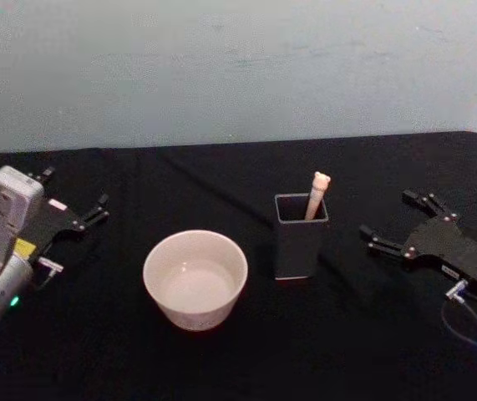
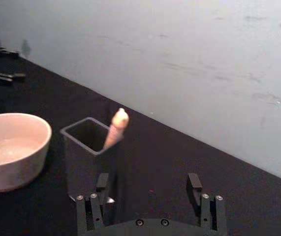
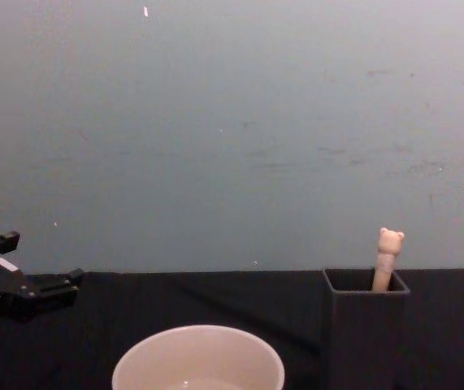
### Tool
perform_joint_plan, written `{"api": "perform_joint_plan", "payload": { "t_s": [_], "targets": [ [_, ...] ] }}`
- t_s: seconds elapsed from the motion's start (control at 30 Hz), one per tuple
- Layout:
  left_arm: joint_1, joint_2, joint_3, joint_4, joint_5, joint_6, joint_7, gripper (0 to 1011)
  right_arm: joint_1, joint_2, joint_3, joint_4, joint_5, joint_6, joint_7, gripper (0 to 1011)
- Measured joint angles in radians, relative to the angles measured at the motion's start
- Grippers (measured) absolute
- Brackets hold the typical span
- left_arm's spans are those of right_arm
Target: Pick up the stirring spoon with one hand, stir inside the cup, then place it back in its original position.
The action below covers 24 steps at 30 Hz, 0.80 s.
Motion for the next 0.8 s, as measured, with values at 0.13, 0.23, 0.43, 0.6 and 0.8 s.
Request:
{"api": "perform_joint_plan", "payload": {
  "t_s": [0.13, 0.23, 0.43, 0.6, 0.8],
  "targets": [
    [0.0, 0.0, 0.0, 0.0, 0.0, 0.0, 0.0, 1001, 0.004, -0.014, -0.004, -0.003, 0.005, 0.0, 0.033, 1002],
    [0.0, 0.0, 0.0, 0.0, 0.0, 0.0, 0.0, 1001, 0.014, -0.025, -0.008, 0.0, 0.008, 0.001, 0.05, 1002],
    [0.0, 0.0, 0.0, 0.0, 0.0, 0.0, 0.0, 1001, 0.059, -0.065, -0.019, 0.032, 0.019, 0.019, 0.1, 1002],
    [0.0, 0.0, 0.0, 0.0, 0.0, 0.0, 0.0, 1001, 0.102, -0.098, -0.027, 0.064, 0.021, 0.043, 0.12, 1002],
    [0.0, 0.0, 0.0, 0.0, 0.0, 0.0, 0.0, 1001, 0.154, -0.143, -0.036, 0.109, 0.016, 0.081, 0.13, 1002]
  ]
}}
